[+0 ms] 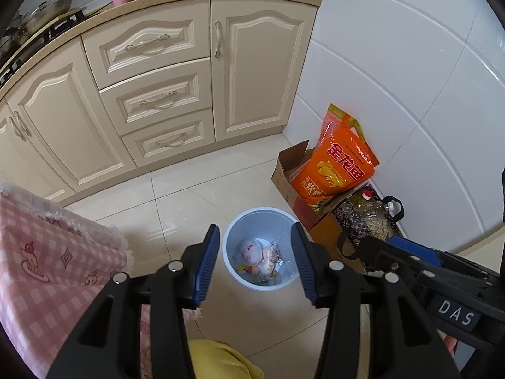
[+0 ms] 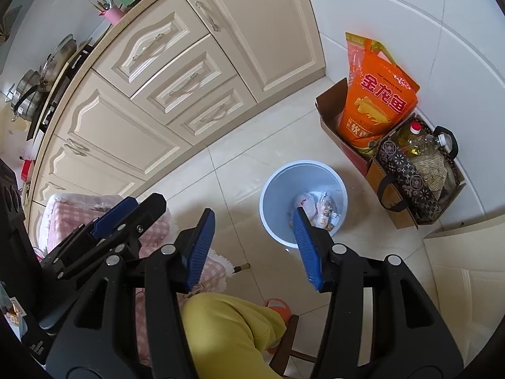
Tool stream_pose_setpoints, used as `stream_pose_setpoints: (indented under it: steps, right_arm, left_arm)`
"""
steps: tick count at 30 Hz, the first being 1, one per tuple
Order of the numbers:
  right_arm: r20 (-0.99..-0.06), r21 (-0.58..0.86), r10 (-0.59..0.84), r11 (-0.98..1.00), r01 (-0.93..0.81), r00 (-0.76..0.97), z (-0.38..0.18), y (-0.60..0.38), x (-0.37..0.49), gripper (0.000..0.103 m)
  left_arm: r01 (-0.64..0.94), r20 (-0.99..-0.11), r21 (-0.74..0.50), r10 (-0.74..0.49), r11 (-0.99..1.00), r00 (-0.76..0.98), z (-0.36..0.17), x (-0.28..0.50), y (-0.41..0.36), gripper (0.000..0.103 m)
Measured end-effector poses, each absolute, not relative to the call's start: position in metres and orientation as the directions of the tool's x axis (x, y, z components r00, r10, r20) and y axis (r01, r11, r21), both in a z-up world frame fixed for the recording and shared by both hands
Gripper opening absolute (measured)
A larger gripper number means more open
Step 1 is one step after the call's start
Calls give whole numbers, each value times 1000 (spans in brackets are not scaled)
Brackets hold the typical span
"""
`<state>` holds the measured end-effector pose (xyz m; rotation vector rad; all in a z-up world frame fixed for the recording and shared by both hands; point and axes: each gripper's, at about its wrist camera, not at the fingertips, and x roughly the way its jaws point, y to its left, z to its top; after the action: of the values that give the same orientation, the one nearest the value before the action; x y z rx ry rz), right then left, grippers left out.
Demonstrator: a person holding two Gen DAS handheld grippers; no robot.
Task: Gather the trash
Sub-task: 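Swing both tools back toward the table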
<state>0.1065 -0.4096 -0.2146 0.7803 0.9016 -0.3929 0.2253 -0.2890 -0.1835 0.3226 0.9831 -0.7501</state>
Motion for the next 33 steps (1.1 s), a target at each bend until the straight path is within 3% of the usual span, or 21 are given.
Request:
stream_pose_setpoints:
  steps: [17, 33]
  right_arm:
    - [-753, 445, -21, 720, 532, 658, -155, -349, 67, 60]
    - [-698, 416, 53, 842, 343, 714, -105, -232, 89, 67]
  left_arm:
    - [679, -767, -60, -469, 732, 438, -121, 183, -217, 51]
    - [519, -698, -65, -411, 852, 586, -69, 181, -73, 56]
